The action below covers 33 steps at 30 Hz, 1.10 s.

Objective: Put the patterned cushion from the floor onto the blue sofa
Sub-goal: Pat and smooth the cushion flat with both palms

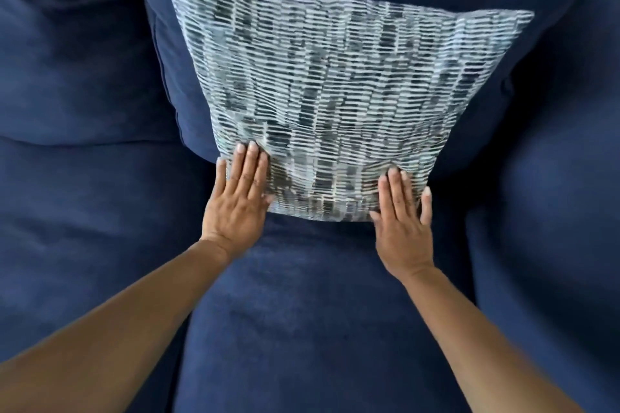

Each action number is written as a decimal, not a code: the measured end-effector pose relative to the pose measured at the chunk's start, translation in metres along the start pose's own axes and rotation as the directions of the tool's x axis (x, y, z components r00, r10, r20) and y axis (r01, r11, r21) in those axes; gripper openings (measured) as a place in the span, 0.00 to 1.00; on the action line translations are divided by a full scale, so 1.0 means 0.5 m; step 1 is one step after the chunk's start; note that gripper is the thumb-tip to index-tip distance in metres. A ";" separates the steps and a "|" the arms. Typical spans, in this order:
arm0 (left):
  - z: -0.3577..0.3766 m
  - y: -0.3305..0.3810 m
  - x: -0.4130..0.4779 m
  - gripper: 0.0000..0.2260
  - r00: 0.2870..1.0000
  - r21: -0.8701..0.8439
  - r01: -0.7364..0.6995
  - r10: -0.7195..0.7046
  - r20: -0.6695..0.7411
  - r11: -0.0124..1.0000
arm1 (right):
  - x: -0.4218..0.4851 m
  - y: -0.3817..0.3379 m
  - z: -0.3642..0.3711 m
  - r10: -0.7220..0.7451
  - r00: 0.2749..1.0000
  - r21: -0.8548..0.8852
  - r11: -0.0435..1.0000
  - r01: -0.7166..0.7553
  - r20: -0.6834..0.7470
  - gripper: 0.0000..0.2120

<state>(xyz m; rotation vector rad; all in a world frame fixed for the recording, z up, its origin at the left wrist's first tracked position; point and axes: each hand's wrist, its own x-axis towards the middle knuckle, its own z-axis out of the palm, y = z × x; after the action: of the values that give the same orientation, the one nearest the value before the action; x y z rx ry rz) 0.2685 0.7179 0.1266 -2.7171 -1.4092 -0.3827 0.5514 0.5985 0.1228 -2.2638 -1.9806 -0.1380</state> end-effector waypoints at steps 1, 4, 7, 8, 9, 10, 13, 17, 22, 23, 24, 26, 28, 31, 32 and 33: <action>-0.015 0.015 -0.006 0.30 1.000 -0.027 -0.009 0.009 -0.009 1.000 | -0.002 -0.013 -0.017 0.007 1.000 0.023 1.000 -0.007 -0.022 0.31; -0.075 0.072 0.023 0.29 0.994 -0.113 -0.075 0.065 -0.086 0.991 | 0.048 -0.075 -0.096 -0.043 0.990 0.091 0.994 0.055 -0.133 0.30; -0.100 0.106 0.108 0.28 0.993 -0.102 -0.092 0.083 -0.082 0.991 | 0.153 -0.114 -0.140 -0.139 0.985 0.093 0.985 0.148 -0.099 0.30; -0.106 0.104 0.129 0.28 0.996 -0.072 -0.072 0.068 -0.050 0.995 | 0.180 -0.107 -0.147 -0.149 0.987 0.066 0.986 0.153 -0.067 0.29; -0.112 0.093 0.144 0.28 0.999 -0.040 -0.035 0.035 -0.009 0.999 | 0.200 -0.090 -0.149 -0.135 0.990 0.026 0.990 0.136 -0.034 0.29; -0.119 0.072 0.154 0.29 0.999 -0.008 0.011 -0.011 0.039 1.000 | 0.213 -0.064 -0.151 -0.107 0.994 -0.012 0.994 0.107 -0.001 0.29; -0.140 -0.011 0.155 0.29 0.970 0.090 0.167 -0.180 0.165 0.982 | 0.212 0.005 -0.158 -0.017 0.998 -0.075 0.997 0.022 0.063 0.30; -0.187 -0.033 0.138 0.30 0.982 0.024 0.149 -0.150 0.116 0.989 | 0.187 -0.010 -0.201 0.047 0.999 -0.032 0.998 -0.048 -0.013 0.30; -0.246 0.053 0.240 0.29 0.995 -0.031 -0.101 0.101 -0.008 0.994 | 0.273 -0.108 -0.259 -0.087 0.990 0.080 0.992 0.096 -0.107 0.30; -0.254 0.060 0.270 0.28 0.995 -0.012 -0.098 0.098 0.032 0.995 | 0.298 -0.118 -0.262 -0.120 0.989 0.077 0.989 0.127 -0.087 0.29; -0.258 0.061 0.294 0.29 0.993 0.020 -0.077 0.075 0.095 0.997 | 0.317 -0.117 -0.261 -0.141 0.988 0.052 0.988 0.144 -0.063 0.29; -0.255 0.038 0.325 0.29 0.977 0.088 -0.010 -0.008 0.212 0.996 | 0.335 -0.087 -0.252 -0.120 0.993 -0.017 0.993 0.120 -0.017 0.29; -0.254 -0.005 0.334 0.29 0.961 0.111 0.080 -0.106 0.256 0.991 | 0.333 -0.033 -0.248 0.003 1.000 -0.025 1.000 -0.003 0.022 0.29; -0.266 -0.068 0.328 0.30 0.936 0.111 0.217 -0.239 0.258 0.970 | 0.327 0.023 -0.263 0.200 0.979 0.005 0.980 -0.200 0.047 0.29; -0.274 -0.076 0.328 0.30 0.934 0.104 0.232 -0.252 0.255 0.967 | 0.330 0.026 -0.274 0.217 0.976 0.010 0.976 -0.217 0.029 0.30; -0.284 -0.074 0.331 0.31 0.943 0.092 0.218 -0.234 0.235 0.972 | 0.335 0.023 -0.285 0.216 0.976 0.017 0.976 -0.216 -0.004 0.29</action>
<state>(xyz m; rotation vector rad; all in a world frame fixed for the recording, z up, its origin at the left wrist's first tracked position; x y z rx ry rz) 0.3026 0.8484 0.3021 -2.6292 -1.7704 -0.0069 0.5877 0.7388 0.2888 -2.4446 -1.7108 -0.1050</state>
